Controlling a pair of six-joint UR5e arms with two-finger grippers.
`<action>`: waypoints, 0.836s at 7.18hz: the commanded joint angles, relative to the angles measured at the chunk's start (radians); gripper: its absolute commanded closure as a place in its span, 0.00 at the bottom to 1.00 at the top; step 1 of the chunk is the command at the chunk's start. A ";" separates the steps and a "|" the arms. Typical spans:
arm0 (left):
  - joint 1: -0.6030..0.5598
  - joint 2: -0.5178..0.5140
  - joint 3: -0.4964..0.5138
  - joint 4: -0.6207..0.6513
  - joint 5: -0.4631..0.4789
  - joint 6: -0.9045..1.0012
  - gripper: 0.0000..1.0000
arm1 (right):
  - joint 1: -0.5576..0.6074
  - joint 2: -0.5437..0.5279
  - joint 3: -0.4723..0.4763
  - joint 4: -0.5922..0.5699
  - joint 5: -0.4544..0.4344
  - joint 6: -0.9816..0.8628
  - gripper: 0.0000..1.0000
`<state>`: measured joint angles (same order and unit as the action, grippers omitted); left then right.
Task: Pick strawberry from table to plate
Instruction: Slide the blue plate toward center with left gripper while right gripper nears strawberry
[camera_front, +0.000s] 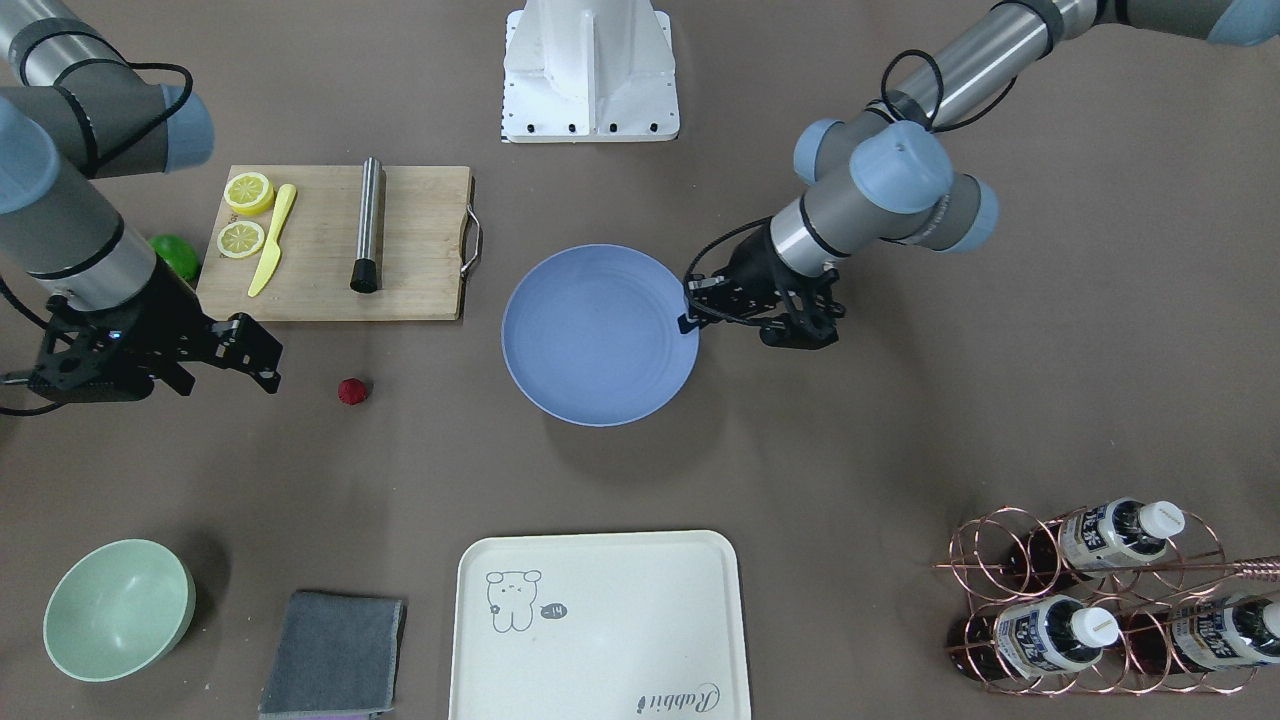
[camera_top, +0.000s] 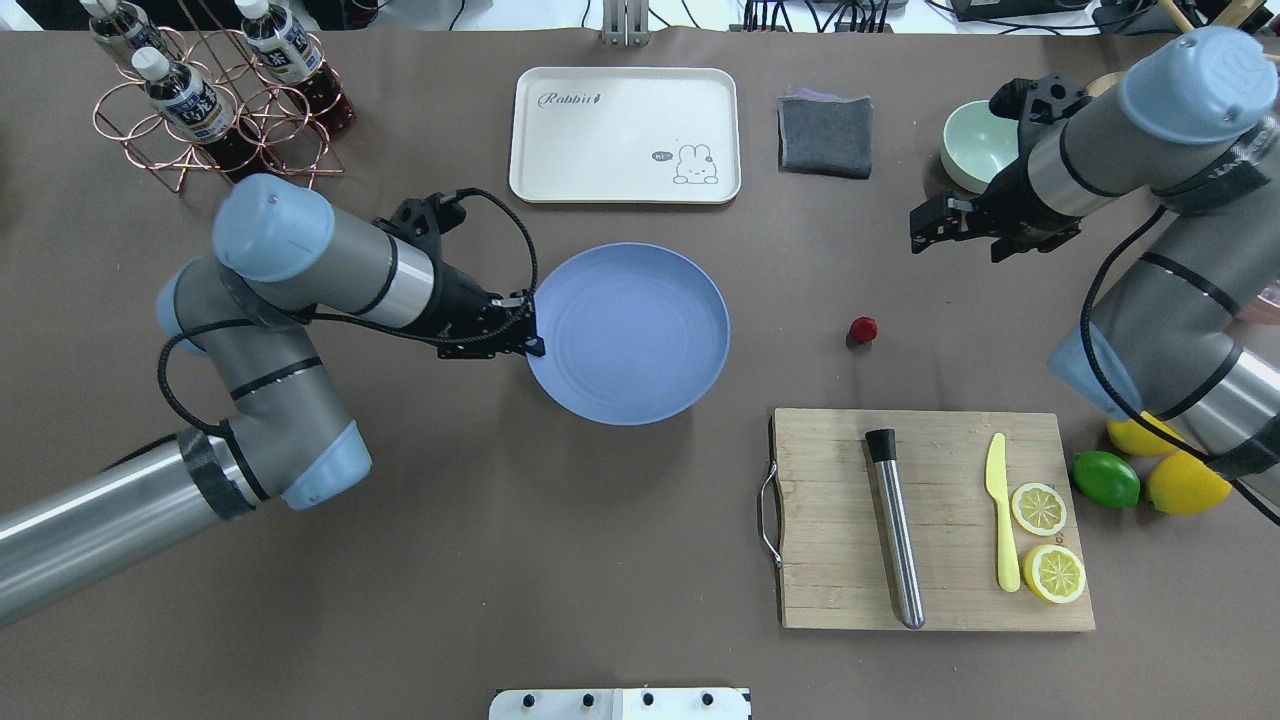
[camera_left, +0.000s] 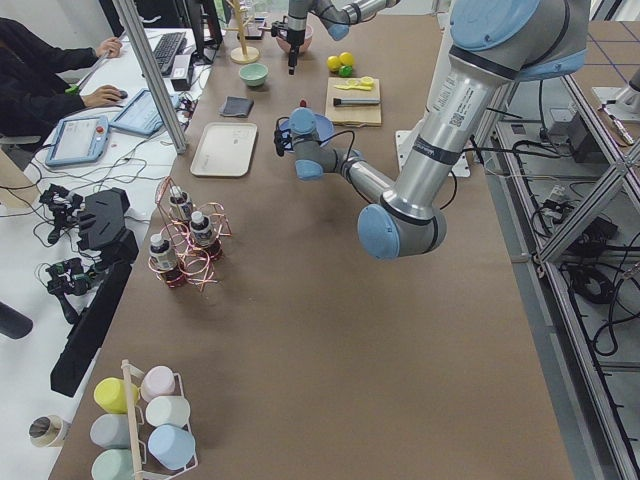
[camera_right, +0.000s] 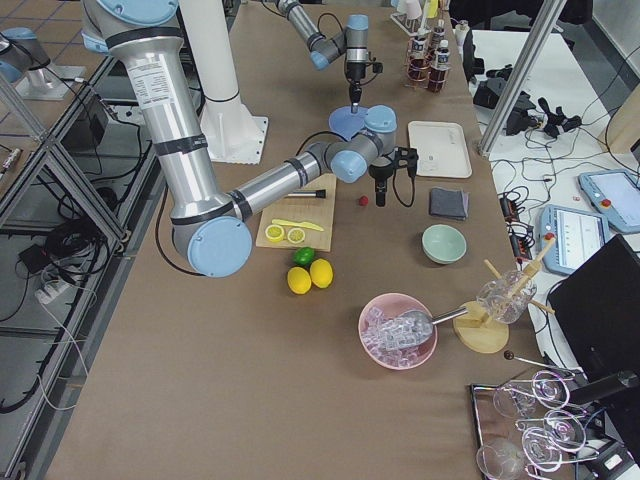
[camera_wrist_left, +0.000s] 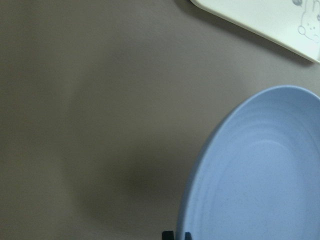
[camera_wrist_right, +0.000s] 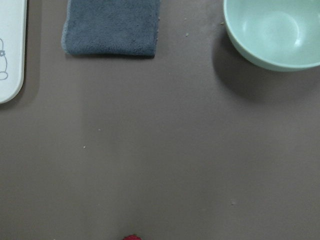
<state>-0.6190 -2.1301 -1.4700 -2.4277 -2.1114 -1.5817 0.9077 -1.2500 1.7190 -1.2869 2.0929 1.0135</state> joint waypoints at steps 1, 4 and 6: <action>0.079 -0.013 0.002 -0.001 0.093 -0.026 1.00 | -0.067 0.023 -0.016 0.006 -0.037 0.043 0.00; 0.078 0.050 -0.004 -0.004 0.094 -0.023 1.00 | -0.128 0.027 -0.018 0.009 -0.071 0.092 0.00; 0.081 0.065 -0.039 -0.002 0.094 -0.026 1.00 | -0.157 0.029 -0.033 0.014 -0.097 0.099 0.00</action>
<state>-0.5398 -2.0742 -1.4878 -2.4308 -2.0174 -1.6053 0.7670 -1.2221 1.6955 -1.2756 2.0103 1.1053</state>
